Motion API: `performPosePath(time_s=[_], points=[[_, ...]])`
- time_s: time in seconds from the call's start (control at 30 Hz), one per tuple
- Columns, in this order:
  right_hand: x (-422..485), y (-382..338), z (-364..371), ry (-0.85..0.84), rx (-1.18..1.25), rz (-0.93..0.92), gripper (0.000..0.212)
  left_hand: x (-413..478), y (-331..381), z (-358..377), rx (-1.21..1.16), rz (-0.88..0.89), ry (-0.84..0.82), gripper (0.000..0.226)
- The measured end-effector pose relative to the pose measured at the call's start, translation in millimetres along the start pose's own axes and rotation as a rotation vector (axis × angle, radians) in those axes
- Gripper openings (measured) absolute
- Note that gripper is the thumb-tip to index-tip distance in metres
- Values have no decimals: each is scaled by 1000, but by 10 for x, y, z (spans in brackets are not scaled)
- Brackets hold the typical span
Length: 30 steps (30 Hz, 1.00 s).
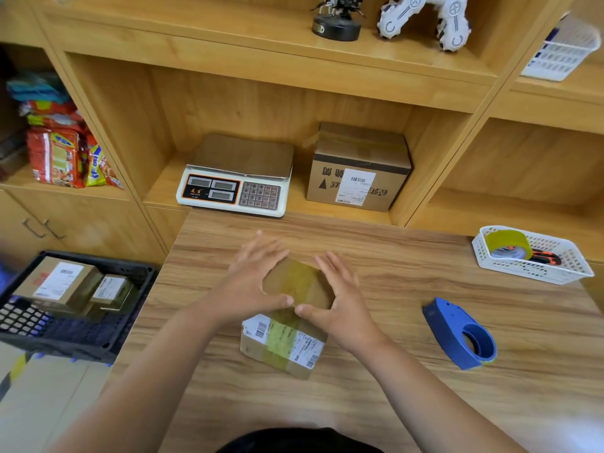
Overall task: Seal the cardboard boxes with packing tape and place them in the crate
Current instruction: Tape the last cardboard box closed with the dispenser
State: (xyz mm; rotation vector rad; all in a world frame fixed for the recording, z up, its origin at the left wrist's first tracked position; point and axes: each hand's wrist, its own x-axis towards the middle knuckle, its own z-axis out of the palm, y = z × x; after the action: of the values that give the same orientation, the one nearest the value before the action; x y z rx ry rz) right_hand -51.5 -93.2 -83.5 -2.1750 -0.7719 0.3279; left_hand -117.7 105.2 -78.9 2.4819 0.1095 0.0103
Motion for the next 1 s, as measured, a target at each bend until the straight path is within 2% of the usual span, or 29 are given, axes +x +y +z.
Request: performPosePath(time_s=[0.1,0.17,0.33,0.47,0.6,0.73,0.8,0.9,1.0], points=[[-1,-10,22,-95,57,115,110,-1,-65,-18,-107,15,-120,103],[-8,-20,51,-120,79,165,109,6,-79,-26,-125,-11,-159,105],[-48,-53,146,20,47,95,61,-6,-61,-10,-83,0,-219,102],[-46,-85,195,70,96,61,41,-54,-62,18,-147,-5,-134,70],[-2,-139,239,165,220,101,26,-54,-33,60,-228,-8,-47,43],[46,-158,275,235,280,153,18,-8,5,105,-278,-35,63,21],[57,-167,299,258,324,194,21,23,38,113,-255,-47,102,12],[50,-184,310,301,396,274,29,21,76,113,-192,-65,179,14],[26,-157,335,393,565,435,14,-57,89,127,-109,-166,334,14]])
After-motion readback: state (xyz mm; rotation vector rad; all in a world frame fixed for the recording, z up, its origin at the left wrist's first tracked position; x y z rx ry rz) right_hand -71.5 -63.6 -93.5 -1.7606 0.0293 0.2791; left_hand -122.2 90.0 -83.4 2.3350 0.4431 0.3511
